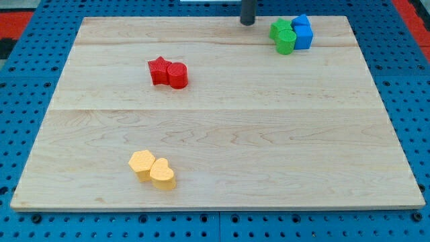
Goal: Move the green star and the green circle to the center of the board
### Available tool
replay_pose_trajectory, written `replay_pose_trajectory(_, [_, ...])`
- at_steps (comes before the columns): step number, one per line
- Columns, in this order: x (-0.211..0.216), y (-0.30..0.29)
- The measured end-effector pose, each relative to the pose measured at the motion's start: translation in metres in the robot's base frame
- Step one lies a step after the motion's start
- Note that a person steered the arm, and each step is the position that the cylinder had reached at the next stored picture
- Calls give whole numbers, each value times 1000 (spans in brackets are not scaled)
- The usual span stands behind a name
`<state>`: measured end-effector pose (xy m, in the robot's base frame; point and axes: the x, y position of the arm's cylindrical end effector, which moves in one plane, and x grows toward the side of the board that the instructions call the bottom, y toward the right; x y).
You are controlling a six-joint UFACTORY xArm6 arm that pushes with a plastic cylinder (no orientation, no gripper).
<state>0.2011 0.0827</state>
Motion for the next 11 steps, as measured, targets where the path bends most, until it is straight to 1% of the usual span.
replay_pose_trajectory(1, [-2, 31])
replay_pose_trajectory(3, [-3, 47])
replay_pose_trajectory(4, [4, 51])
replay_pose_trajectory(8, [59, 56])
replay_pose_trajectory(11, [112, 68])
